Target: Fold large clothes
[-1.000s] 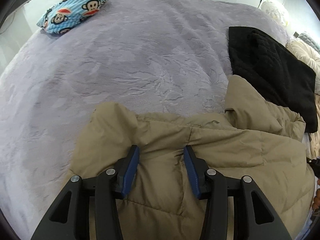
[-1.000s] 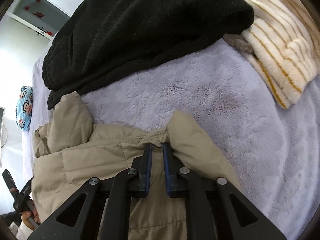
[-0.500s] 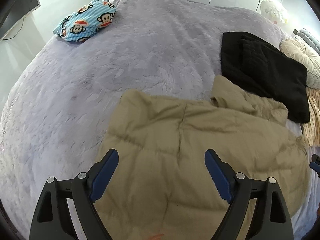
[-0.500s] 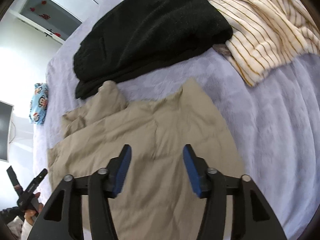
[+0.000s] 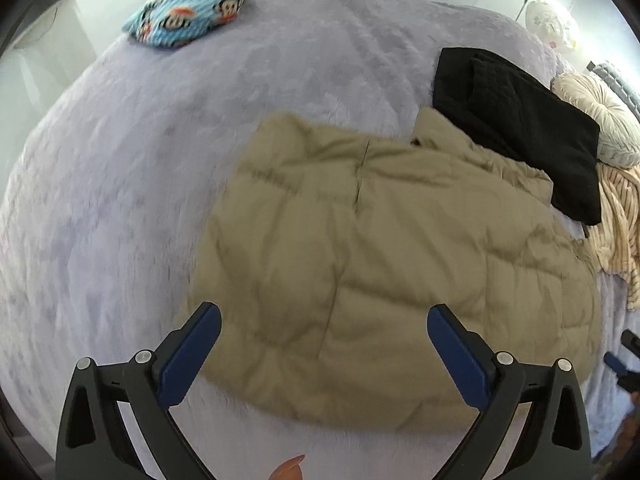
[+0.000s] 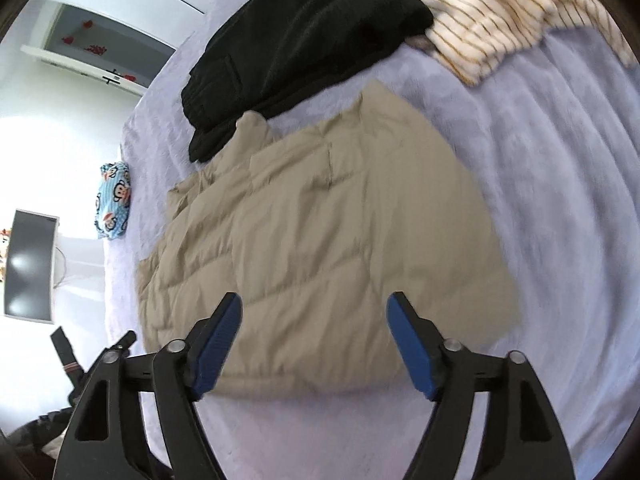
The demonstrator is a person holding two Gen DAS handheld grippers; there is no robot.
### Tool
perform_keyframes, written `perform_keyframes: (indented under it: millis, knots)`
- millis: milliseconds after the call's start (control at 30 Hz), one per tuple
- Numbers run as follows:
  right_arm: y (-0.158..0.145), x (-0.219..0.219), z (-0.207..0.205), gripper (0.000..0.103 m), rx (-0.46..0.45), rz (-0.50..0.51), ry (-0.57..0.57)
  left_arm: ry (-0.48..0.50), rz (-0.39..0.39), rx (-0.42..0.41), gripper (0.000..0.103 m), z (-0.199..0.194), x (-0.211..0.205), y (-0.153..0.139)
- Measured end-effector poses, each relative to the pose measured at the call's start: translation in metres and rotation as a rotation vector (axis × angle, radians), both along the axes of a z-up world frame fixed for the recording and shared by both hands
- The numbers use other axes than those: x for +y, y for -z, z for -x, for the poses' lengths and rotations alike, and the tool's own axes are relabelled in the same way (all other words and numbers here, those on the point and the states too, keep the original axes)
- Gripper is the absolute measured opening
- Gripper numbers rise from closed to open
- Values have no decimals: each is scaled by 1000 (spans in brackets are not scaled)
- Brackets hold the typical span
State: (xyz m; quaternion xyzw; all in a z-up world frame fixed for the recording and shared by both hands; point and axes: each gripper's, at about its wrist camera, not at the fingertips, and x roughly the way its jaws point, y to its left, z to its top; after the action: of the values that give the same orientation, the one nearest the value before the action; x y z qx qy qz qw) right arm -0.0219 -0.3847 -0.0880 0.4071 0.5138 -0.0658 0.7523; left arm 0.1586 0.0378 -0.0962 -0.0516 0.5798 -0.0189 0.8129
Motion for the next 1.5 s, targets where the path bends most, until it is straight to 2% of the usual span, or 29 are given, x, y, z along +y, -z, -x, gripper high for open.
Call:
perform_keyframes:
  millis: [200, 300, 333, 400, 467, 533, 633, 733, 900, 1067, 1100, 1133, 1167, 1200, 1233, 1300, 1333, 1367, 1433, 1500]
  knots:
    - [22, 8, 31, 86, 18, -89, 50, -111, 81, 46, 103, 41, 35, 17]
    - [33, 11, 45, 90, 13, -133, 78, -163, 146, 66, 103, 56, 52, 28]
    - [37, 13, 49, 103, 11, -150, 83, -188, 184, 80, 103, 62, 59, 34]
    - [46, 15, 56, 103, -3, -193, 104, -220, 274, 108, 103, 69, 70, 47]
    - [54, 18, 59, 103, 1, -223, 115, -255, 400, 134, 103, 77, 79, 65]
    - [63, 21, 59, 103, -2, -252, 127, -273, 475, 143, 103, 81, 83, 78]
    - [79, 24, 58, 103, -13, -308, 151, -288, 546, 131, 103, 76, 83, 95]
    - [96, 26, 52, 103, -31, -366, 172, -315, 588, 100, 103, 64, 83, 108]
    - [118, 27, 38, 103, -81, -423, 187, -336, 610, 47, 103, 46, 82, 119]
    - [134, 21, 21, 103, -154, -473, 231, -421, 627, -13, 101, 27, 79, 125]
    - [136, 19, 19, 103, -163, -485, 242, -434, 623, -25, 84, 25, 78, 124]
    - [137, 18, 17, 103, -174, -498, 252, -439, 620, -37, 61, 24, 76, 124]
    - [138, 16, 16, 103, -181, -512, 260, -430, 638, -43, 48, 23, 76, 123]
    - [139, 15, 14, 103, -187, -528, 264, -421, 658, -48, 30, 21, 76, 122]
    - [139, 14, 14, 103, -183, -539, 265, -409, 650, -59, 24, 22, 74, 117]
    - [139, 13, 15, 99, -171, -545, 267, -349, 577, -103, 18, 23, 65, 99]
    - [139, 12, 16, 82, -155, -537, 268, -329, 555, -117, 17, 25, 61, 92]
    - [140, 11, 16, 54, -143, -536, 266, -320, 549, -124, 17, 28, 64, 87]
    - [141, 9, 20, 37, -143, -549, 266, -300, 549, -138, 16, 34, 61, 76]
    - [134, 8, 22, 29, -156, -538, 250, -280, 537, -151, 16, 39, 57, 66]
